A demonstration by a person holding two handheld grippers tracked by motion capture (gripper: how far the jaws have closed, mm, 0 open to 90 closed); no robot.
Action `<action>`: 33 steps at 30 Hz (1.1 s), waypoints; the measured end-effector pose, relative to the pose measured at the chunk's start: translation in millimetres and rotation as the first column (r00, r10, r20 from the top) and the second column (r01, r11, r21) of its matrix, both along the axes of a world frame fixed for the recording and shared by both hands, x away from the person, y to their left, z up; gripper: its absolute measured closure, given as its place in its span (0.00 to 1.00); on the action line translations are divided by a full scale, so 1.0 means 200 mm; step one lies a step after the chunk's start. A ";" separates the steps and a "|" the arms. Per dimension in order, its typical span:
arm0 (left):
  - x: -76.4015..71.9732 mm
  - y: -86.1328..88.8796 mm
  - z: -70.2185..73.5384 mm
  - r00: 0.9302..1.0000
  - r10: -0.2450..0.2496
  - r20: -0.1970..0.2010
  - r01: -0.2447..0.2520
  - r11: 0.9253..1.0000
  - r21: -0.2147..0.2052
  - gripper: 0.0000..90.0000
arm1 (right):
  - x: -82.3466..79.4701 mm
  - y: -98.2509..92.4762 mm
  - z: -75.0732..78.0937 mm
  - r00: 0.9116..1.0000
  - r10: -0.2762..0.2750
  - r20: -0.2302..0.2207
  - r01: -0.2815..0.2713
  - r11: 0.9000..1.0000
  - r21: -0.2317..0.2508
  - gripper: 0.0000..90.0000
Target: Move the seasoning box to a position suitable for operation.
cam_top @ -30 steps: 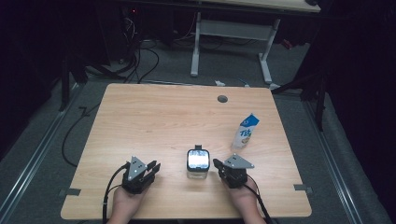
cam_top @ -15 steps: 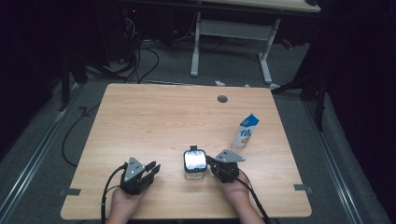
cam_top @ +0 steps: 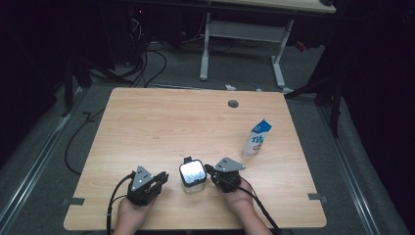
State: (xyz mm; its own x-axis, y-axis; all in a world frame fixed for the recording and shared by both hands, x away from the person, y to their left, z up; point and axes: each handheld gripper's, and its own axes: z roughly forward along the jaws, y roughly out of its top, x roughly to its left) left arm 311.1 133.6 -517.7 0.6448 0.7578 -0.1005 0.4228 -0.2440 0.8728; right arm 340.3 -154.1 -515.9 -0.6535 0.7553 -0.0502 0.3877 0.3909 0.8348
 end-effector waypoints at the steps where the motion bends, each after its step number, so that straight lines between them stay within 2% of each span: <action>1: -0.01 -0.01 0.00 1.000 -0.014 -0.004 0.014 1.000 0.001 0.92 | -0.01 -0.02 0.00 1.000 -0.006 0.006 0.006 1.000 -0.004 1.00; 4: -0.04 -0.06 -0.01 0.999 -0.046 -0.002 0.046 0.999 0.020 0.96 | -0.08 -0.11 0.01 0.999 -0.038 0.017 0.038 0.999 -0.015 1.00; 5: -0.06 -0.08 -0.01 0.998 -0.057 -0.001 0.057 0.998 0.026 0.98 | -0.14 -0.18 0.01 0.998 -0.066 0.026 0.066 0.998 -0.023 1.00; 6: -0.06 -0.09 -0.02 0.998 -0.064 -0.003 0.064 0.997 0.033 0.98 | -0.14 -0.18 0.01 0.998 -0.066 0.026 0.066 0.998 -0.023 1.00; 7: -0.07 -0.10 -0.02 0.997 -0.073 -0.010 0.073 0.997 0.040 1.00 | -0.19 -0.23 0.01 0.995 -0.093 0.031 0.094 0.995 -0.020 1.00; 8: -0.08 -0.11 -0.03 0.996 -0.084 -0.014 0.085 0.995 0.044 1.00 | -0.19 -0.23 0.01 0.995 -0.093 0.031 0.094 0.995 -0.020 1.00; 11: -0.09 -0.15 -0.03 0.994 -0.104 -0.017 0.104 0.993 0.049 1.00 | -0.26 -0.30 0.01 0.986 -0.151 0.067 0.152 0.988 -0.012 1.00; 14: -0.10 -0.18 -0.03 0.993 -0.114 -0.012 0.115 0.992 0.048 1.00 | -0.30 -0.38 0.02 0.980 -0.184 0.080 0.185 0.983 -0.005 0.99; 16: -0.11 -0.19 -0.03 0.992 -0.122 -0.014 0.123 0.991 0.047 1.00 | -0.29 -0.39 0.02 0.979 -0.191 0.074 0.191 0.982 0.003 0.99; 19: -0.11 -0.21 -0.04 0.991 -0.134 -0.017 0.135 0.990 0.045 1.00 | -0.27 -0.43 -0.01 0.977 -0.210 0.040 0.210 0.977 0.026 0.99; 29: -0.09 -0.30 -0.05 0.986 -0.163 -0.031 0.164 0.986 0.028 1.00 | -0.26 -0.42 -0.03 0.980 -0.195 0.028 0.195 0.981 0.017 0.99; 33: -0.09 -0.29 -0.04 0.987 -0.161 -0.023 0.161 0.987 0.021 0.99 | -0.25 -0.43 -0.03 0.980 -0.195 0.023 0.195 0.981 0.020 0.98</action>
State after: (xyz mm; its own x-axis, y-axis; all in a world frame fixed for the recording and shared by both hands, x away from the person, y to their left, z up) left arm 292.8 76.2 -526.2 0.7565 0.6465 -0.0991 0.3947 -0.3304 0.8573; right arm 289.6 -239.6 -522.6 -0.4922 0.8691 -0.0496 0.4345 0.2946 0.8511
